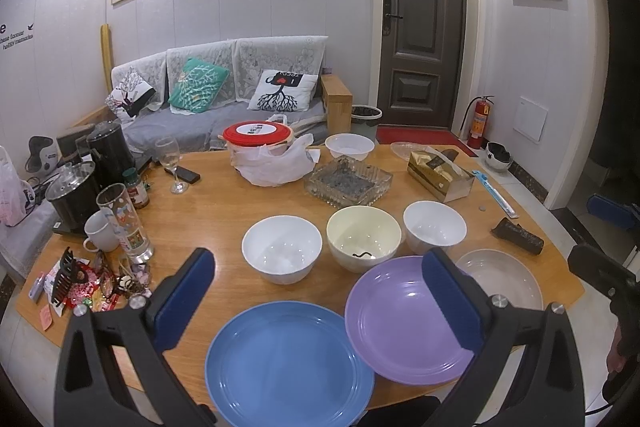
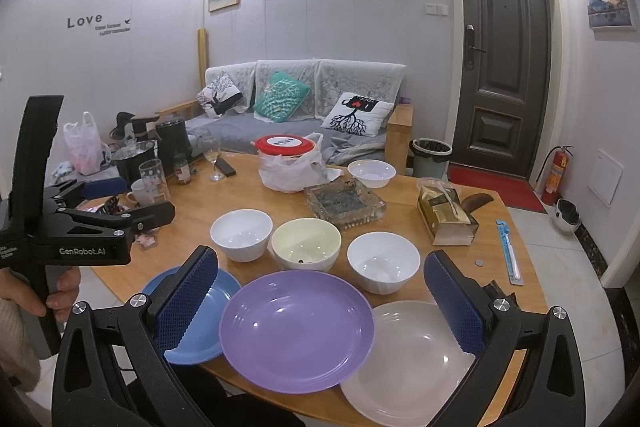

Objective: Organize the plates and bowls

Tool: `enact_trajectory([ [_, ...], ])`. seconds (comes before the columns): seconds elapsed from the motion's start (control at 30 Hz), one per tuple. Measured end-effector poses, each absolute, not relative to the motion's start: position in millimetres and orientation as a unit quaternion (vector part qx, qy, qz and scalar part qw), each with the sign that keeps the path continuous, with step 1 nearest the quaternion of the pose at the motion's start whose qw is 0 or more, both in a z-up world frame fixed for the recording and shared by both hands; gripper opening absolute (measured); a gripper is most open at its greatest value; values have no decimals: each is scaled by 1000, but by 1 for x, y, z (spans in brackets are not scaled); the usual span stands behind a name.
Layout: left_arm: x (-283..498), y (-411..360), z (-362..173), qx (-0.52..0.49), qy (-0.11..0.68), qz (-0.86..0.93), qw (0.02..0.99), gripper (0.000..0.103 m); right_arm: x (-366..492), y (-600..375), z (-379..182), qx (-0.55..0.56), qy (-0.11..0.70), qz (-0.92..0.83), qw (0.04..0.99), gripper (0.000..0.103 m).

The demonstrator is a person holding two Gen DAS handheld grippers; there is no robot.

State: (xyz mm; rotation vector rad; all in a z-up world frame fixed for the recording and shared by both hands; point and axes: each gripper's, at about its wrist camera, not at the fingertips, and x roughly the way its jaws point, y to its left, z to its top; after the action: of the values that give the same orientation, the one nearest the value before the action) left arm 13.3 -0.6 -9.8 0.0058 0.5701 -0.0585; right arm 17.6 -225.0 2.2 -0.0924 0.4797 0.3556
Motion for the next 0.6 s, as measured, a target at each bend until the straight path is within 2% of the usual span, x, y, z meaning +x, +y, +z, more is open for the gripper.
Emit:
enact_trajectory([
  [0.6, 11, 0, -10, 1, 281, -30, 959, 103, 19, -223, -2, -45, 235, 176, 955, 102],
])
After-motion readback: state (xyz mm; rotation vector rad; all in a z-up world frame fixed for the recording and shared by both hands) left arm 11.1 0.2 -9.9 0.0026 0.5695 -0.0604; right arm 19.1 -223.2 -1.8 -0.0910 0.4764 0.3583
